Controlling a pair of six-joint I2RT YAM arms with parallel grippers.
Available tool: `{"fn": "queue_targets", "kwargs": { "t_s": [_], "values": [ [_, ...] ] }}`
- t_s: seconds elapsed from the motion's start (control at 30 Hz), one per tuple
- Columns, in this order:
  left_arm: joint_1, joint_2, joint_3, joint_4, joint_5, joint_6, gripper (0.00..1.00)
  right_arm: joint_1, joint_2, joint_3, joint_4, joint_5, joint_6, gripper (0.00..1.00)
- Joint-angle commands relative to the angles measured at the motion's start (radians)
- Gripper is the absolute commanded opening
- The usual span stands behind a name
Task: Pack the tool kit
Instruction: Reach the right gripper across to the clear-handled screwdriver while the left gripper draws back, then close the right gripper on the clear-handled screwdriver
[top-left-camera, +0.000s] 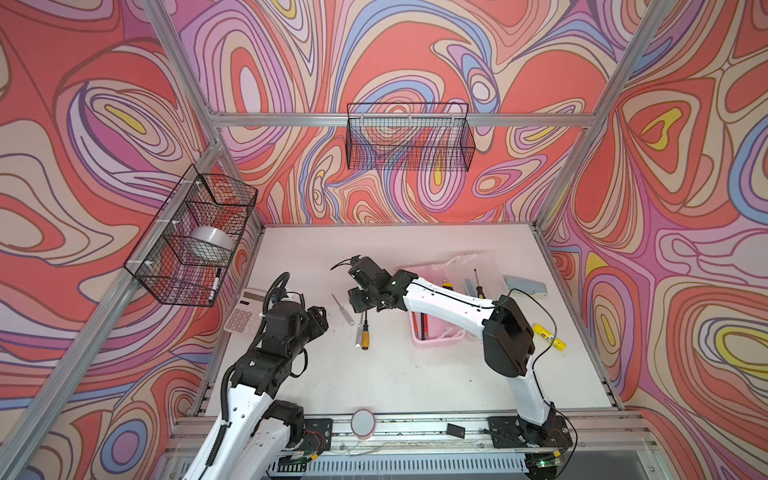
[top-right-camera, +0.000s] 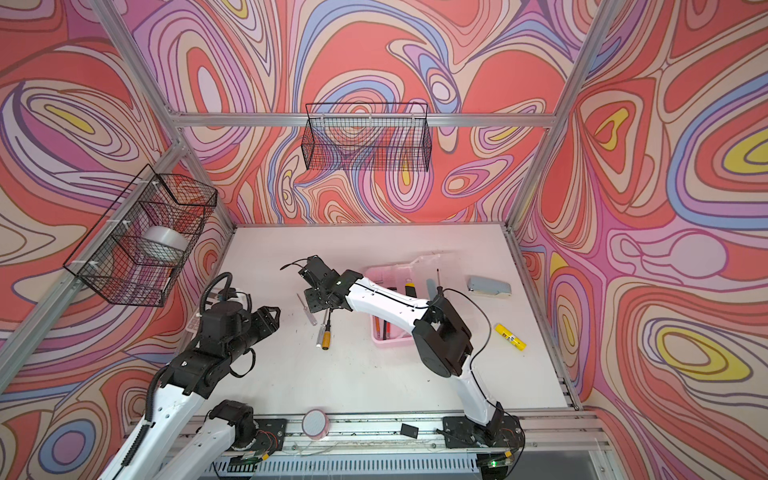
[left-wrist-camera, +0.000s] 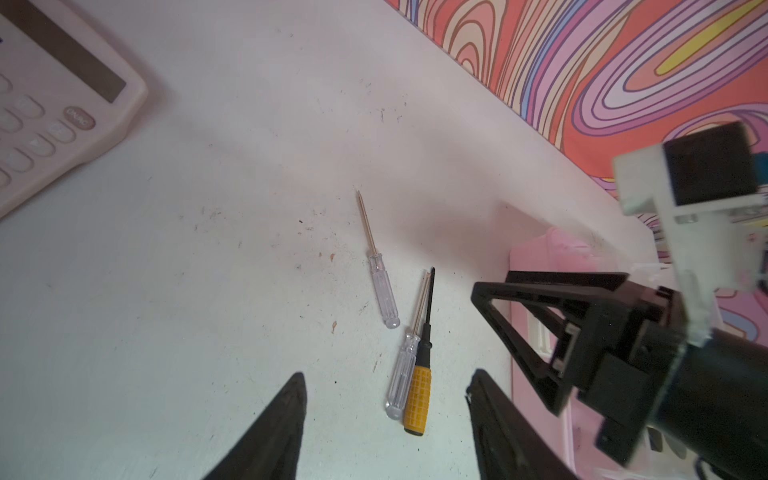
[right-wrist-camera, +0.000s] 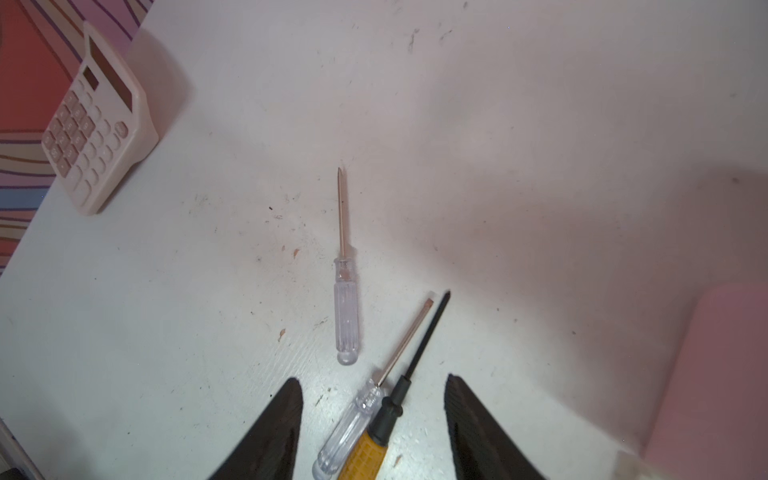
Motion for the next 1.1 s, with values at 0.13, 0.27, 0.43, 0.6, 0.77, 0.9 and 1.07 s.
{"fn": "queue_targets", "kwargs": {
  "t_s": [0.13,0.27,0.43,0.6,0.77,0.9,1.07],
  "values": [
    [0.139,-0.076,-0.214,0.038,0.290,-0.110,0.62,0.034,0.174,0.174,-0.104,-0.028,-0.061,0.40],
    [0.149,-0.103,-0.262,0.070,0.291,-0.126,0.62,0.037,0.222,0.218,-0.115,-0.028,-0.059,0.40],
    [0.152,-0.104,-0.278,0.080,0.283,-0.123,0.62,0.042,0.281,0.287,-0.156,-0.003,-0.067,0.43],
    [0.154,-0.085,-0.273,0.078,0.279,-0.111,0.62,0.046,0.319,0.333,-0.188,0.044,-0.067,0.42],
    [0.155,-0.074,-0.279,0.095,0.284,-0.108,0.61,0.047,0.334,0.336,-0.184,0.044,-0.080,0.42],
    [0.155,-0.064,-0.282,0.102,0.288,-0.108,0.61,0.048,0.345,0.336,-0.173,0.020,-0.077,0.41],
    [0.155,-0.051,-0.276,0.109,0.294,-0.110,0.61,0.049,0.364,0.347,-0.174,0.010,-0.072,0.40]
  ]
}}
